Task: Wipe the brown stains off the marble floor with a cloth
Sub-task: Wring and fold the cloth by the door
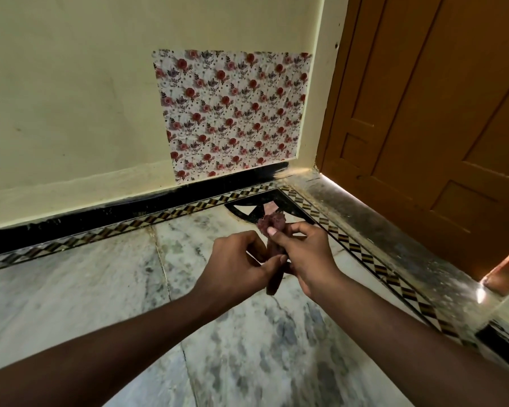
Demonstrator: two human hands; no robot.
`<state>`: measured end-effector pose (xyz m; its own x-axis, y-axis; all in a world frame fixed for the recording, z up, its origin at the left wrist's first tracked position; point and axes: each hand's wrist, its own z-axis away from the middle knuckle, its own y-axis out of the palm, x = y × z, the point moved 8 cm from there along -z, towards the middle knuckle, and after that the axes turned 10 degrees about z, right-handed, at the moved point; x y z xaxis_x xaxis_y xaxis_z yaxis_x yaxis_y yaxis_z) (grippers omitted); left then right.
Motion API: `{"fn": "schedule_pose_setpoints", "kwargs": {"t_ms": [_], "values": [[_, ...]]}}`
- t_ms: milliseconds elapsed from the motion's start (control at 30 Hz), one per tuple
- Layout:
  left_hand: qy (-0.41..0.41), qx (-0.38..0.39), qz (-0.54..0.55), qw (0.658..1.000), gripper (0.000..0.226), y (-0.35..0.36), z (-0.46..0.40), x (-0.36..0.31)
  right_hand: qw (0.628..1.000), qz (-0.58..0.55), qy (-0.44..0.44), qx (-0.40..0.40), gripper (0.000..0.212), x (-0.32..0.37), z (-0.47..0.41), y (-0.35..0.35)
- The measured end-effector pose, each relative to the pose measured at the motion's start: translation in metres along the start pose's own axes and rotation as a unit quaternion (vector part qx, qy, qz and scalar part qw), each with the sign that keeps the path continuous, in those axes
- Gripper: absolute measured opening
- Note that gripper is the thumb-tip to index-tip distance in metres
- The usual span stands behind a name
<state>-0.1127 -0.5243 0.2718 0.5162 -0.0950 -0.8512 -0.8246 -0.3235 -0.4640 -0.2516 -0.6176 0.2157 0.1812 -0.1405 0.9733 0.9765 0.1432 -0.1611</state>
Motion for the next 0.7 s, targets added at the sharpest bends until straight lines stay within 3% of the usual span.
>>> {"fn": "schedule_pose_setpoints", "kwargs": {"t_ms": [300,433,567,700], "values": [[0.017,0.021,-0.053,0.998,0.011,0.005,-0.002,0.005,0.999,0.016,0.027,-0.023,0.039,-0.007,-0.001,-0.007],[0.022,0.022,-0.070,0.997,0.016,0.005,-0.007,0.013,0.998,-0.020,0.051,-0.007,0.041,-0.008,0.001,-0.010],[-0.020,-0.006,-0.009,1.000,0.017,-0.002,-0.010,0.026,0.994,-0.080,0.068,0.010,0.033,-0.010,0.007,-0.013],[-0.121,-0.026,0.127,0.984,0.019,-0.006,-0.012,0.047,0.993,-0.091,0.066,0.036,0.046,-0.014,0.016,-0.013]]}}
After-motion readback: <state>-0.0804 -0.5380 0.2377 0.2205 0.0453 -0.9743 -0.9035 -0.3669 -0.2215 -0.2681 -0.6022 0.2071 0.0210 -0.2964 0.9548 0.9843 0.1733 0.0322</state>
